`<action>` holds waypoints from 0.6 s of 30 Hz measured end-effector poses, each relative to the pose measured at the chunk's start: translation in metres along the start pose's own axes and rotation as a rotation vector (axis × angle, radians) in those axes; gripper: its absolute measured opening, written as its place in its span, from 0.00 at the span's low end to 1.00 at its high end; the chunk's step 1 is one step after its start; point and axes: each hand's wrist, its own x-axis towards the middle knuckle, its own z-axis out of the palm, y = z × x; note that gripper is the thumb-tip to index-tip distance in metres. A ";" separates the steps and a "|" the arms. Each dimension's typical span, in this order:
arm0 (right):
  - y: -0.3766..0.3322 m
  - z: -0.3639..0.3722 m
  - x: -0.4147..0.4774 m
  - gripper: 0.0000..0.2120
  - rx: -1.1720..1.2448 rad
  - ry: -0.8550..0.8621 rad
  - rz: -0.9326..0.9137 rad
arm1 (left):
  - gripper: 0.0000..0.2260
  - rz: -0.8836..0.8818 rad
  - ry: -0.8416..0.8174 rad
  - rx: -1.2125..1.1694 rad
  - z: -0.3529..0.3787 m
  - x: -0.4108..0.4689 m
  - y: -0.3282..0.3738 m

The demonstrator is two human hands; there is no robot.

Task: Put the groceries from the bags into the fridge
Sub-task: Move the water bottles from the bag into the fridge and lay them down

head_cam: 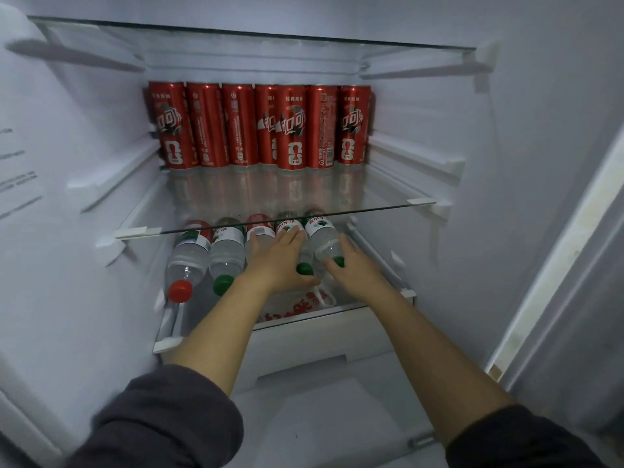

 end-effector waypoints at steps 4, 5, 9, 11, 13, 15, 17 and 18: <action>0.003 -0.001 -0.020 0.29 0.189 0.023 -0.005 | 0.47 -0.019 0.043 -0.091 0.007 -0.004 0.004; 0.006 0.000 -0.026 0.29 0.215 0.042 -0.010 | 0.47 -0.029 0.064 -0.136 0.009 -0.007 0.004; 0.020 0.008 -0.062 0.35 0.231 0.108 -0.035 | 0.45 -0.034 0.245 -0.262 0.017 -0.034 0.012; 0.025 0.009 -0.086 0.36 0.204 0.162 -0.041 | 0.42 -0.017 0.334 -0.284 0.022 -0.057 0.022; 0.028 0.008 -0.116 0.34 0.156 0.222 -0.057 | 0.38 0.014 0.413 -0.276 0.029 -0.084 0.036; 0.033 0.009 -0.149 0.33 0.102 0.251 -0.061 | 0.36 0.051 0.432 -0.337 0.040 -0.112 0.052; 0.043 0.012 -0.184 0.33 0.096 0.242 -0.024 | 0.33 0.101 0.392 -0.411 0.056 -0.139 0.066; 0.047 0.014 -0.202 0.33 0.093 0.225 -0.005 | 0.32 0.127 0.349 -0.431 0.064 -0.152 0.074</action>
